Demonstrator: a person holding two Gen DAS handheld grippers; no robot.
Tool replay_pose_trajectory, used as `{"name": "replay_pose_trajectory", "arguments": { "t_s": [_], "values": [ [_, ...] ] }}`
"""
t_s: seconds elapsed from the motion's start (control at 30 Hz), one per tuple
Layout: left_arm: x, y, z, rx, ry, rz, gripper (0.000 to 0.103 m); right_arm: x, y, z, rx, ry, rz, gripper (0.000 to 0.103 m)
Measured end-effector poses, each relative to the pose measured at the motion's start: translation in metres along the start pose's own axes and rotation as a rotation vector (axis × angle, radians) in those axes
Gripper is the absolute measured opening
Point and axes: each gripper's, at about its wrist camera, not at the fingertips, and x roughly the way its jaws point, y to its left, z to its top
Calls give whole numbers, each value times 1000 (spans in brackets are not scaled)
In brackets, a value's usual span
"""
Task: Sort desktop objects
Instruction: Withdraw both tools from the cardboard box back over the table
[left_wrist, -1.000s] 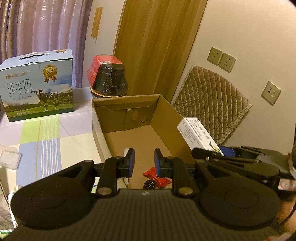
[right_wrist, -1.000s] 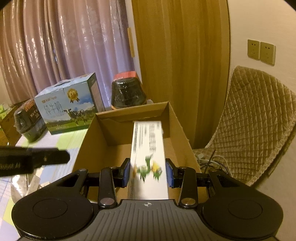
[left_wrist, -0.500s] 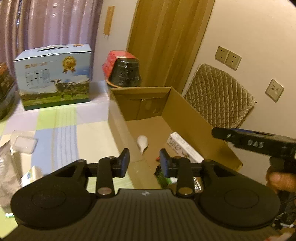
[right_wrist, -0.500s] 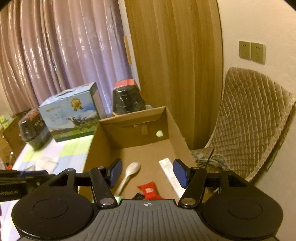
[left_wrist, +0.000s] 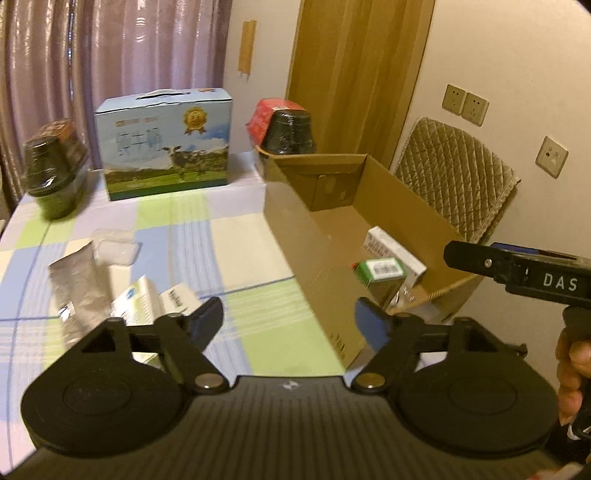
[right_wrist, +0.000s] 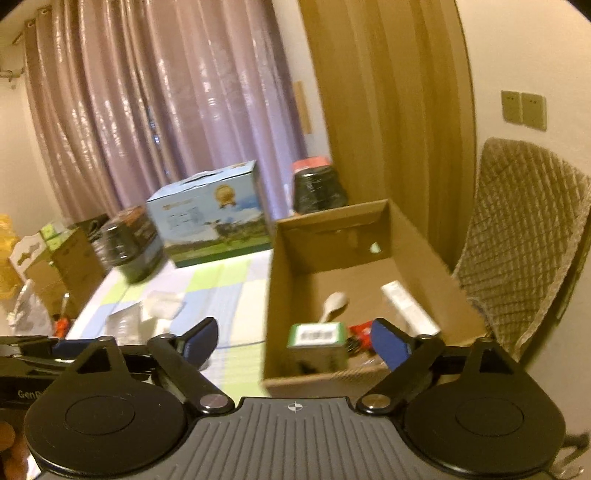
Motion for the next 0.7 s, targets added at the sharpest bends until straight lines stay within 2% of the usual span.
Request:
{"name": "replay_pose_trajectory", "arguments": {
  "t_s": [0.17,0.27,0.57,0.7],
  "values": [
    [-26,12,-22,-5,0,38,92,-6,21,-16,9,19,42,99],
    [-37,21,-35,-9,12,65,95,-9,34,-26,3,34,66,101],
    [-69,66,-84,-92,44,143,97,-6,74,-56,-53,97,132,101],
    [-77,89,-94,-122,50,180,97,3,91,-67,-83,123,148,101]
  ]
}}
